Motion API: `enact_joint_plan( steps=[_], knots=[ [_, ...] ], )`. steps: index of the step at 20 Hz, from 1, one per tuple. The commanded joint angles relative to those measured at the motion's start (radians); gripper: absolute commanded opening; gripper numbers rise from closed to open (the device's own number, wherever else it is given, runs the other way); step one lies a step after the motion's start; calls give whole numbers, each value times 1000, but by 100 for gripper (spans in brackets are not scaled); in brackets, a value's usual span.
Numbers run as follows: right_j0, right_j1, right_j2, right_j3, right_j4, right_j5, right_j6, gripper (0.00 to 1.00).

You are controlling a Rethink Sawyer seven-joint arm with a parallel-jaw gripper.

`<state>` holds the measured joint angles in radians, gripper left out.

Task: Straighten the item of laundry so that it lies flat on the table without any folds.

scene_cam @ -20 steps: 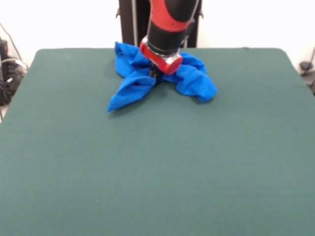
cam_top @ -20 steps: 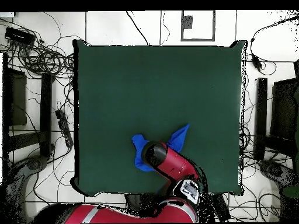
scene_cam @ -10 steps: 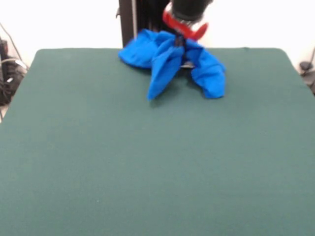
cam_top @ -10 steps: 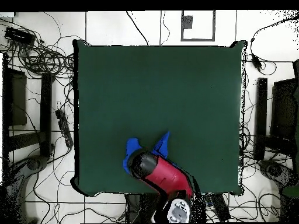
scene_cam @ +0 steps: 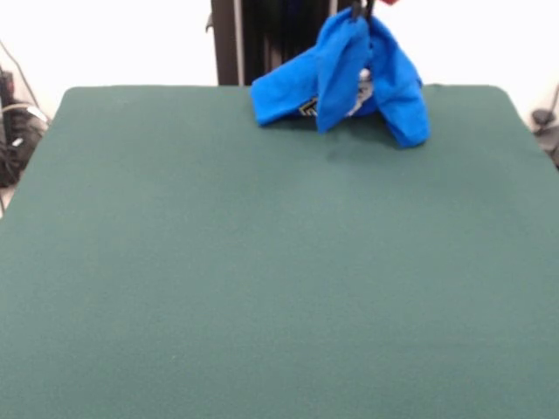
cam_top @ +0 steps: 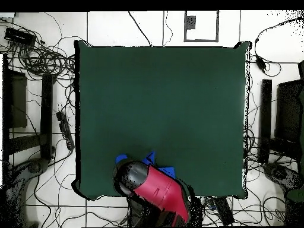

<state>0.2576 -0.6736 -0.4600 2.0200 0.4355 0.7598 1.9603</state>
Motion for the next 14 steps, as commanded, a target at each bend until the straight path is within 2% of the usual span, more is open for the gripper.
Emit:
enact_joint_plan(
  steps=[1, 14],
  knots=[
    [19, -11, 17, 8, 15, 85, 306, 0],
    [51, -2, 10, -2, 44, 69, 352, 0]
  ],
)
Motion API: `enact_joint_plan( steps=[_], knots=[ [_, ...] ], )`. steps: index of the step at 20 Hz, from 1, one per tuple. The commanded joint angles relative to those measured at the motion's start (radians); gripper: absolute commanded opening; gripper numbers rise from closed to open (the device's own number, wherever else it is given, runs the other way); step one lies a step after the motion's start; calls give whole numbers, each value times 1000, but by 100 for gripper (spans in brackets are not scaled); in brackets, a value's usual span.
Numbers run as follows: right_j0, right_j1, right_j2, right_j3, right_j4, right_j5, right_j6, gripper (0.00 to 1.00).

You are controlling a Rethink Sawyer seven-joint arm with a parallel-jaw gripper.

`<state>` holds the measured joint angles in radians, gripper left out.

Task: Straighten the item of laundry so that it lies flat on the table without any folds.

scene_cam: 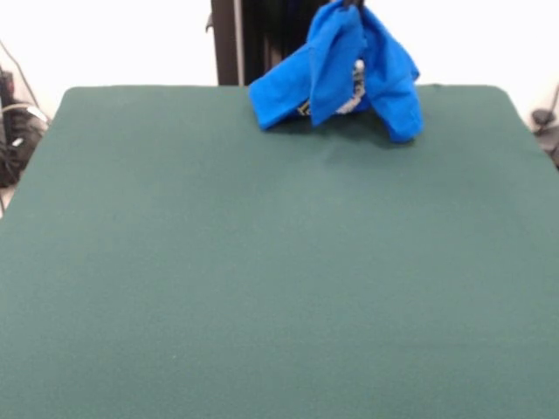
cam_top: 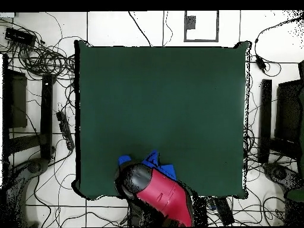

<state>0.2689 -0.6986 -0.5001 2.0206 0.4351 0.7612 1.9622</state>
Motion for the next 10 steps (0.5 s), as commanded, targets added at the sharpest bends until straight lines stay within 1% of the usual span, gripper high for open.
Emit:
enact_joint_plan(
  steps=[1, 3, 6, 8, 10],
  knots=[
    [39, 31, 44, -21, 38, 58, 350, 0],
    [23, 50, 42, -54, 32, 32, 337, 0],
    [-39, 118, 53, -131, 15, -63, 280, 0],
    [-99, 191, 62, -191, -2, -164, 234, 0],
    [-124, 241, 55, -235, -21, -231, 219, 0]
  ],
)
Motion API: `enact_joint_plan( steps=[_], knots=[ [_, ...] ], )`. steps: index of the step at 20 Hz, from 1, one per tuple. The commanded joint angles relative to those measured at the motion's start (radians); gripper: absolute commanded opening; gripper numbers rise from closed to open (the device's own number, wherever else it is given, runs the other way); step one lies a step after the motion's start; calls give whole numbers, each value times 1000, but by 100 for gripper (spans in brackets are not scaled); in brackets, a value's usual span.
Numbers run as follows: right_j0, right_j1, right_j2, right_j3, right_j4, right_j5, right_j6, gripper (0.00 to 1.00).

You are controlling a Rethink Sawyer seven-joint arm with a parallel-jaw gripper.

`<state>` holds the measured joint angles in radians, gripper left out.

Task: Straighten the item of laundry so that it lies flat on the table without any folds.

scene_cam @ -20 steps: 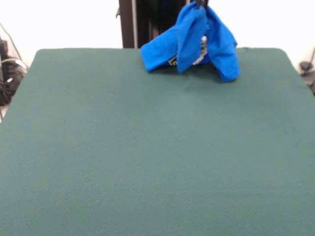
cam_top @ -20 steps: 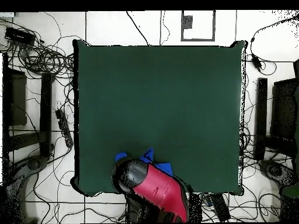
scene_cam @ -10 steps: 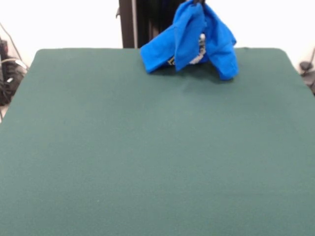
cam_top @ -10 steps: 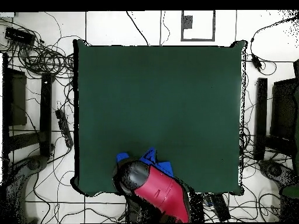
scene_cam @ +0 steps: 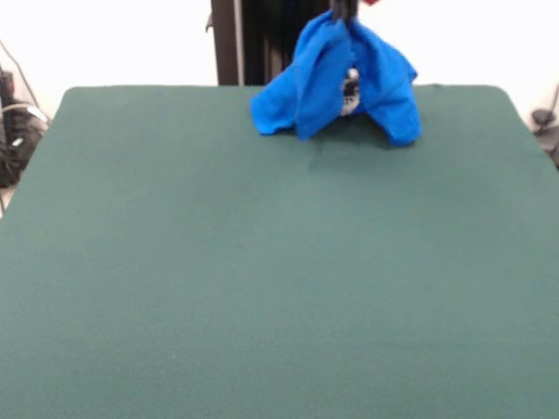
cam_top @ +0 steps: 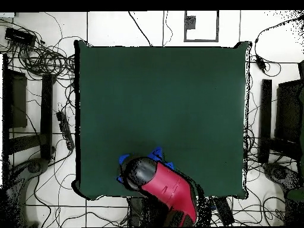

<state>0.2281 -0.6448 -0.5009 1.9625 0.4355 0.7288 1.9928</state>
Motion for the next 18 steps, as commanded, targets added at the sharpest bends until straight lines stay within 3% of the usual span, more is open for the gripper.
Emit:
enact_joint_plan(
  steps=[1, 5, 12, 18],
  knots=[
    [-94, 216, 42, -208, -33, -221, 186, 0],
    [-111, 273, 3, -264, -61, -298, 178, 0],
    [-98, 282, 0, -224, -51, -367, 200, 0],
    [-117, 324, 12, -255, -28, -426, 195, 0]
  ],
)
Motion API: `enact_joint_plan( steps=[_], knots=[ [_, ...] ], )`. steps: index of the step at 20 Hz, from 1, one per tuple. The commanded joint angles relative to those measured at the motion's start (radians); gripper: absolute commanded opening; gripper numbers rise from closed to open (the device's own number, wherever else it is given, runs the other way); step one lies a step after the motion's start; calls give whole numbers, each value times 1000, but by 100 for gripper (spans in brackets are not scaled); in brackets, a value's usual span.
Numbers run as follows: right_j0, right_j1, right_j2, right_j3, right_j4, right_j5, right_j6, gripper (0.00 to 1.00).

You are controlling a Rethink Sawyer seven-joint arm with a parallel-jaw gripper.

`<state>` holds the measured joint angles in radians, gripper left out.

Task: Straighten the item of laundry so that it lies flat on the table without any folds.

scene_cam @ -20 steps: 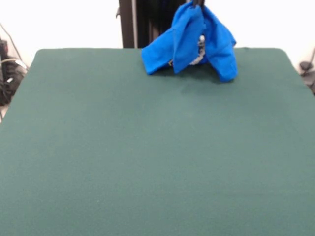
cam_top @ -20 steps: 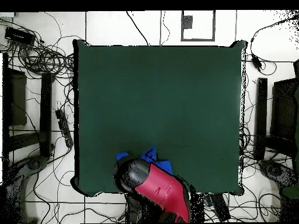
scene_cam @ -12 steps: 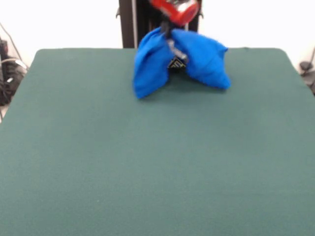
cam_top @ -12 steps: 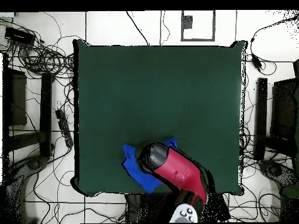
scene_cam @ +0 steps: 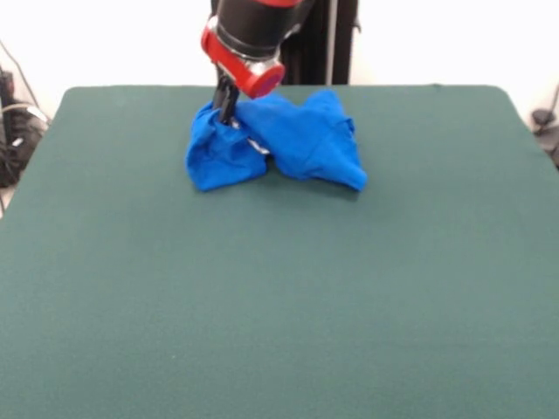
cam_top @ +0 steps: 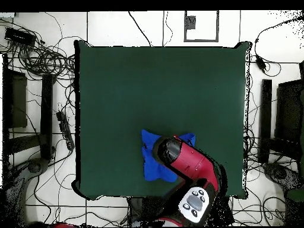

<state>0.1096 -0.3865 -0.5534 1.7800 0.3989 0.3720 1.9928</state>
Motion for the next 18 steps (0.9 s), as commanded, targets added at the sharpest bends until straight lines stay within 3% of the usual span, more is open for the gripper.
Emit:
enact_joint_plan(
  steps=[1, 7, 9, 13, 18],
  knots=[
    [-2, 70, 61, -80, 7, -74, 190, 0],
    [2, 78, -35, -128, -29, -36, 154, 0],
    [18, 96, -109, -156, -42, -1, 154, 0],
    [134, 129, -329, -176, -39, 202, 251, 0],
    [248, 165, -495, -202, -27, 508, 349, 0]
  ],
)
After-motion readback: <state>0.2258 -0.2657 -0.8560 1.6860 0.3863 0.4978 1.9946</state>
